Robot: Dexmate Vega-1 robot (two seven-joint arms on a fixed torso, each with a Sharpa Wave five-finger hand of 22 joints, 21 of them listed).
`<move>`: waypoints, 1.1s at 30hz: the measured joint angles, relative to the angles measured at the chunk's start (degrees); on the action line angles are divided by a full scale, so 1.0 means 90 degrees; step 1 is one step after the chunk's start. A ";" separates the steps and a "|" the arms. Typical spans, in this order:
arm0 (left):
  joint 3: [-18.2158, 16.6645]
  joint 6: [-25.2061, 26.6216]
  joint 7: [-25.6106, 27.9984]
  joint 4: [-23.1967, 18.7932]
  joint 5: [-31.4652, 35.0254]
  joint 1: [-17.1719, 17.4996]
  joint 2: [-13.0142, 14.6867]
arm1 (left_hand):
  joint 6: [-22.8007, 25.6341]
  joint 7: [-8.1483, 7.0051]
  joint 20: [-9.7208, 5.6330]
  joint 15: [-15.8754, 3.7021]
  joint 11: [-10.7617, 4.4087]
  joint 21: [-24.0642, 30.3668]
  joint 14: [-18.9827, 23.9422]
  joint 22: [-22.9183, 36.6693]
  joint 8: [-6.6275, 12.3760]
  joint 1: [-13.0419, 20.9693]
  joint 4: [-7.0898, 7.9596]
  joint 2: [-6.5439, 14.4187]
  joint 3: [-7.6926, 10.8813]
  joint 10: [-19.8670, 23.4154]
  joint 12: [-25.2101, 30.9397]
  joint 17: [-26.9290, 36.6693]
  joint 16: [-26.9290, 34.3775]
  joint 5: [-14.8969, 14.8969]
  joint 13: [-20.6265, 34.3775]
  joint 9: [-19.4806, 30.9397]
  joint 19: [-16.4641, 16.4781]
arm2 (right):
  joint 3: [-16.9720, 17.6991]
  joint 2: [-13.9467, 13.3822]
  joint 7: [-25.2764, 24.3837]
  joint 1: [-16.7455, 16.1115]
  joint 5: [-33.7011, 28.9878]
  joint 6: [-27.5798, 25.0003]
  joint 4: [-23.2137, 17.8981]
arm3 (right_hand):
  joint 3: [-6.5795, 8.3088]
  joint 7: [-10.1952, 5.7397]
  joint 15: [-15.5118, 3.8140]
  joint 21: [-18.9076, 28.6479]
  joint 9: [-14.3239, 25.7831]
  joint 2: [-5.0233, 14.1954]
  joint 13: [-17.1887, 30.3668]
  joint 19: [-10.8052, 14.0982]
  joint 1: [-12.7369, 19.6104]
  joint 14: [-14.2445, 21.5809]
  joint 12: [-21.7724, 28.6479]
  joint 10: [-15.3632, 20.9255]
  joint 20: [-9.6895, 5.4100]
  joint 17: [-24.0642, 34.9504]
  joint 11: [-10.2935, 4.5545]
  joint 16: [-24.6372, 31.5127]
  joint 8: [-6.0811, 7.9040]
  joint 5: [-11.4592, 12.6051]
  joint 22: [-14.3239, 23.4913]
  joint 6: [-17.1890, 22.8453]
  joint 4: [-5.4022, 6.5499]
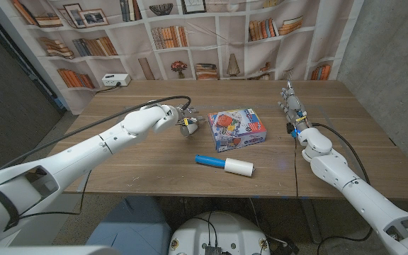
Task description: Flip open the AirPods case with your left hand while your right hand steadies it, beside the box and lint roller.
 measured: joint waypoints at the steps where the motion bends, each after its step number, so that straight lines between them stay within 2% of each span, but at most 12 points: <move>1: 0.0003 0.0000 0.0002 0.0000 0.0002 0.0001 0.0000 | 0.0000 0.0000 0.0008 -0.0009 -0.0020 0.0000 0.0009 0.0000 0.0000 0.0000 0.0005 0.0000 -0.0006 0.0020 0.0003 0.0000 0.0000 -0.0020 0.0005 0.0000 0.0008 | -0.0001 0.0001 0.0001 0.0001 0.0000 0.0000 0.0001 | 0.0000 0.0000 0.0000 0.0000 0.0000 0.0000 0.0000 0.0000 0.0000 0.0000 0.0000 0.0000 0.0000 0.0000 0.0000 0.0000 0.0000 0.0000 0.0000 0.0000 0.0000; 4: 0.0010 0.0000 0.0024 0.0000 0.0014 0.0016 0.0004 | 0.0000 0.0000 0.0007 -0.0033 -0.0025 0.0000 0.0033 0.0000 0.0000 0.0000 -0.0021 0.0000 -0.0032 0.0025 0.0042 0.0014 0.0000 -0.0072 0.0013 0.0000 0.0008 | -0.0005 0.0004 0.0002 0.0004 -0.0001 0.0001 0.0002 | 0.0000 0.0000 0.0000 0.0000 0.0000 0.0000 0.0000 0.0000 0.0000 0.0000 0.0000 0.0000 0.0000 0.0000 0.0000 0.0000 0.0000 0.0000 0.0000 0.0000 0.0000; 11: 0.0011 0.0007 0.0069 0.0000 0.0018 0.0040 0.0018 | 0.0000 0.0000 0.0027 -0.0089 -0.0155 0.0000 0.0224 0.0000 0.0000 -0.0021 -0.0022 0.0021 -0.0084 0.0228 0.0224 0.0015 0.0049 -0.0256 0.0093 0.0000 0.0030 | -0.0011 0.0005 -0.0009 0.0004 -0.0011 0.0002 -0.0002 | 0.0018 0.0000 0.0000 0.0000 0.0000 0.0000 0.0000 0.0000 0.0000 0.0000 0.0000 0.0000 0.0000 0.0000 0.0000 0.0000 0.0000 0.0001 0.0000 0.0000 -0.0018; 18: 0.0000 0.0022 0.0134 -0.0005 0.0016 0.0077 0.0036 | 0.0000 0.0000 0.0038 -0.0086 -0.0159 0.0045 0.0297 0.0000 0.0000 0.0027 -0.0022 0.0080 -0.0120 0.0299 0.0283 0.0015 0.0049 -0.0335 0.0147 0.0014 0.0088 | -0.0018 0.0005 -0.0024 0.0001 -0.0021 -0.0003 -0.0031 | 0.0018 0.0000 0.0000 0.0000 0.0000 0.0000 0.0000 0.0000 0.0000 0.0000 0.0000 0.0000 0.0000 0.0000 0.0000 0.0000 0.0000 0.0001 0.0000 0.0000 -0.0018; 26: -0.0016 0.0051 0.0222 -0.0019 0.0020 0.0127 0.0054 | 0.0000 0.0000 0.0062 -0.0157 -0.0247 0.0050 0.0474 0.0000 0.0019 0.0186 -0.0030 0.0238 -0.0128 0.0478 0.0498 0.0014 0.0049 -0.0489 0.0238 0.0014 0.0181 | -0.0028 0.0005 -0.0031 -0.0002 -0.0028 -0.0024 -0.0039 | 0.0018 0.0001 0.0000 0.0000 0.0000 0.0000 0.0000 0.0000 0.0000 0.0000 0.0000 0.0000 0.0000 0.0000 0.0000 0.0000 0.0000 0.0004 0.0000 0.0001 -0.0017; 33: -0.0020 0.0073 0.0310 -0.0018 0.0051 0.0158 0.0058 | 0.0000 0.0000 0.0071 -0.0144 -0.0214 0.0050 0.0528 0.0033 0.0020 0.0321 -0.0051 0.0423 -0.0107 0.0513 0.0571 0.0045 0.0049 -0.0538 0.0300 0.0014 0.0237 | -0.0039 0.0012 -0.0039 -0.0002 -0.0034 -0.0044 -0.0039 | 0.0018 0.0001 0.0000 0.0000 0.0000 0.0000 0.0000 -0.0015 0.0000 0.0000 0.0000 0.0000 0.0015 0.0000 0.0000 0.0000 0.0000 0.0004 0.0000 0.0001 -0.0017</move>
